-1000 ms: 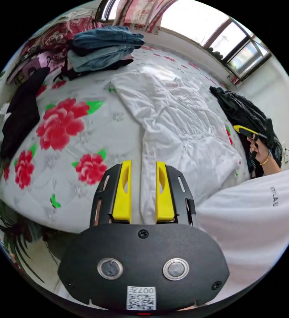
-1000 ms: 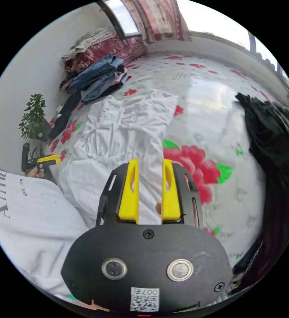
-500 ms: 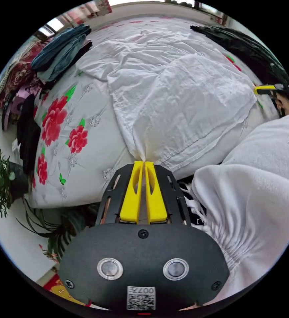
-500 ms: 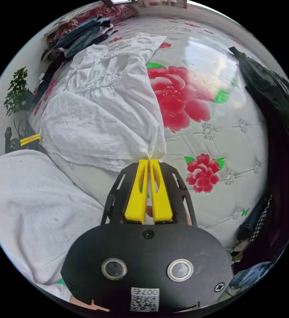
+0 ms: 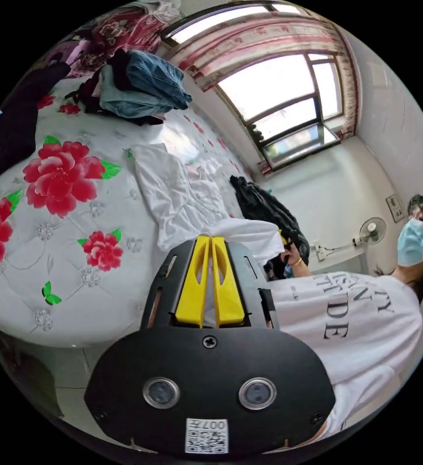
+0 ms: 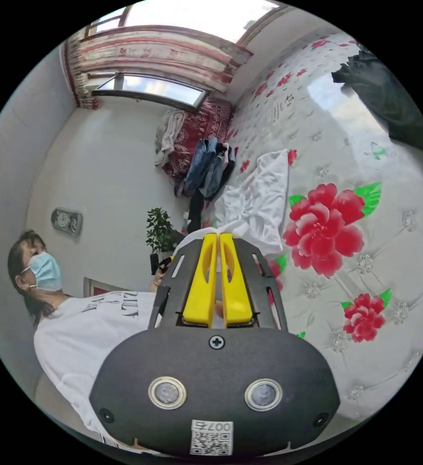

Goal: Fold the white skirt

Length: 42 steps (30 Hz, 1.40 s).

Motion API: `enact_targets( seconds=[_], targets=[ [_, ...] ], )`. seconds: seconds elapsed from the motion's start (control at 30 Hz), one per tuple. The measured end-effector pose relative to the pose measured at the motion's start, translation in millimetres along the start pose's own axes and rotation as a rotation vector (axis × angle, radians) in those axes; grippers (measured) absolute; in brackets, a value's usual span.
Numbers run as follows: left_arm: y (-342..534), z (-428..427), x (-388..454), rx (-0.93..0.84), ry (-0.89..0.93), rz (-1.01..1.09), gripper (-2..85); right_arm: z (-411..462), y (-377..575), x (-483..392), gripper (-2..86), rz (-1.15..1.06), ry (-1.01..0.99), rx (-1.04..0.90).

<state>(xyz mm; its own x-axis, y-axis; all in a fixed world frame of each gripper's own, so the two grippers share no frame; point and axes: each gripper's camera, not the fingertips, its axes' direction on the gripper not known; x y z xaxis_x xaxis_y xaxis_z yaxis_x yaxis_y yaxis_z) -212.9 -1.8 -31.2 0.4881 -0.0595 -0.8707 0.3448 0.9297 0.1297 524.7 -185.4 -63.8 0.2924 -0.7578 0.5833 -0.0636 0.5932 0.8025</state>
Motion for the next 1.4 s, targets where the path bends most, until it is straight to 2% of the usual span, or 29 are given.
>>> enact_targets(
  seconds=[0.23, 0.3, 0.37, 0.4, 0.5, 0.73, 0.83, 0.9, 0.93, 1.03, 1.13, 1.2, 1.27, 1.33, 1.4],
  targets=[
    [-150.2, 47.7, -32.4, 0.094, -0.111, -0.167, -0.5, 36.4, -155.7, 8.8, 0.4, 0.018, 0.091, 0.131],
    [-188.5, 69.5, -40.9, 0.149, -0.205, -0.218, 1.0, 54.6, -196.0, 23.2, 1.6, 0.030, 0.183, 0.222],
    [-201.6, 86.5, -49.0, 0.164, -0.293, -0.261, 4.2, 72.6, -214.8, 41.9, 3.2, 0.052, 0.286, 0.224],
    [-203.8, 97.2, -54.2, 0.148, -0.329, -0.271, 7.3, 83.9, -219.6, 59.4, 4.2, 0.100, 0.340, 0.191],
    [-183.0, 112.9, -60.6, 0.130, -0.355, -0.269, 9.8, 100.4, -203.7, 89.6, 6.2, 0.112, 0.436, 0.131],
    [-97.4, 135.7, -27.4, 0.076, -0.385, -0.166, 11.5, 105.8, -113.4, 109.5, 7.0, 0.038, 0.456, 0.103],
    [-79.3, 173.2, -25.5, -0.074, -0.561, -0.163, 8.8, 131.8, -98.7, 120.4, 4.4, 0.006, 0.502, 0.021],
    [-69.5, 180.8, -18.3, -0.055, -0.763, -0.077, 1.4, 156.1, -92.5, 152.4, 2.0, 0.025, 0.704, -0.119],
    [-69.2, 181.2, -16.7, -0.061, -0.770, -0.058, 1.4, 159.3, -90.6, 160.8, 1.7, 0.036, 0.710, -0.158],
    [-65.8, 174.0, -11.8, -0.113, -0.749, -0.075, 5.2, 132.0, -84.1, 166.3, 1.9, 0.064, 0.601, -0.054],
    [-43.8, 145.5, 11.3, -0.001, -0.692, -0.081, 6.5, 97.4, -59.3, 162.5, 3.9, 0.110, 0.522, 0.092],
    [-27.8, 130.9, 49.5, 0.113, -0.646, -0.008, 6.4, 81.4, -26.4, 170.8, 5.5, 0.195, 0.433, 0.191],
    [-23.4, 135.3, 79.1, 0.148, -0.575, 0.073, 6.2, 85.3, 0.9, 183.6, 6.5, 0.263, 0.336, 0.218],
    [-25.8, 153.5, 103.5, 0.137, -0.480, 0.151, 6.6, 100.6, 24.1, 197.5, 7.2, 0.316, 0.267, 0.223],
    [-34.5, 196.2, 119.9, 0.053, -0.403, 0.215, 7.3, 131.1, 41.5, 217.1, 7.7, 0.381, 0.221, 0.212]
  ],
)
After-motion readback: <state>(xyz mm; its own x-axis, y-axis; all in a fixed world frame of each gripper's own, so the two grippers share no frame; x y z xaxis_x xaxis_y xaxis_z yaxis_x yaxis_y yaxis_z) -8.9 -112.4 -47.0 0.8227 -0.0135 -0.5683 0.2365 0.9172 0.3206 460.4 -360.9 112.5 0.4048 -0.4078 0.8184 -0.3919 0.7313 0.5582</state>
